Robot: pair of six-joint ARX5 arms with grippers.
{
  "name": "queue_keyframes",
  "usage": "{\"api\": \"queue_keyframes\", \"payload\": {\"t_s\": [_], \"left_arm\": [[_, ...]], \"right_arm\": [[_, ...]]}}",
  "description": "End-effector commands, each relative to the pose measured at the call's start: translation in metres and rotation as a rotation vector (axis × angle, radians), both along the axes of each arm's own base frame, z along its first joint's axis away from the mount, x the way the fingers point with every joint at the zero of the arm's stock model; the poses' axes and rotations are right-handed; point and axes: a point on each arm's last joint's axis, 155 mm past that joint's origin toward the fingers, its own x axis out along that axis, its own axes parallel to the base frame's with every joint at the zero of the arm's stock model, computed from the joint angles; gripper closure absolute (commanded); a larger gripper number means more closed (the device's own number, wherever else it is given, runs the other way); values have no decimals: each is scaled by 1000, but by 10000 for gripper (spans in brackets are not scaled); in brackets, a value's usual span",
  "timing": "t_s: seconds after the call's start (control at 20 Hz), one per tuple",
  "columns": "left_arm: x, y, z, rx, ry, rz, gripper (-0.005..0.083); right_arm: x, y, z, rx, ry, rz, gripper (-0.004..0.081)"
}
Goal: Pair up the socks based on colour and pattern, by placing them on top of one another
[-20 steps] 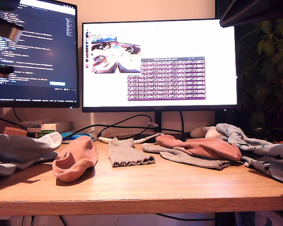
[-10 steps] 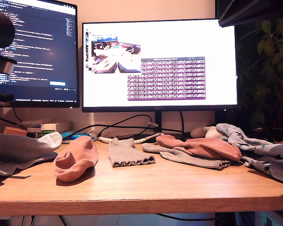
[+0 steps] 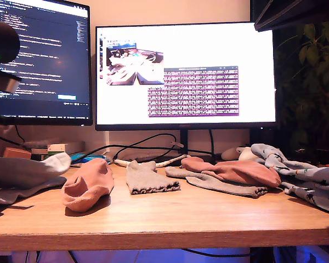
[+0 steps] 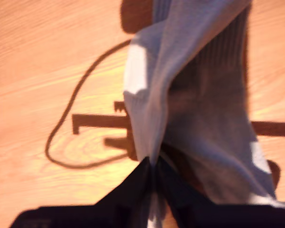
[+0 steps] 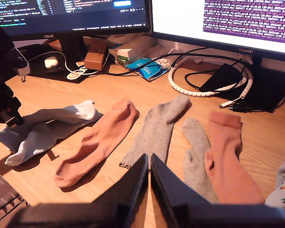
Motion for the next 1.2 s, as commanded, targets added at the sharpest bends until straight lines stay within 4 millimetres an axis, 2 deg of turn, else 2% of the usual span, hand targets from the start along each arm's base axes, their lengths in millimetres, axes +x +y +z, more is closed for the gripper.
{"api": "queue_keyframes", "payload": {"t_s": [0.0,0.3,0.5,0.75,0.85,0.95,1.05,1.15], "left_arm": [[1,-2,3,7,6,13,794],[12,-9,18,23,-59,65,793],[-1,-21,14,11,-9,48,793],[-17,-51,6,-83,64,-14,793],[-22,-54,-2,-76,102,-18,794],[-27,-58,-19,-74,166,-15,793],[-23,-59,-37,-63,193,-8,793],[-17,-57,-49,-41,193,-5,739]], "right_arm": [[-1,2,-10,-4,18,10,780],[-2,2,-10,-5,19,10,780],[-1,3,-10,-4,17,10,780],[-1,3,-10,-4,18,10,780],[-2,3,-10,-3,18,11,780],[-2,3,-10,-2,18,15,780],[-3,4,-10,-1,19,19,780],[-3,4,-10,0,19,23,780]]}}
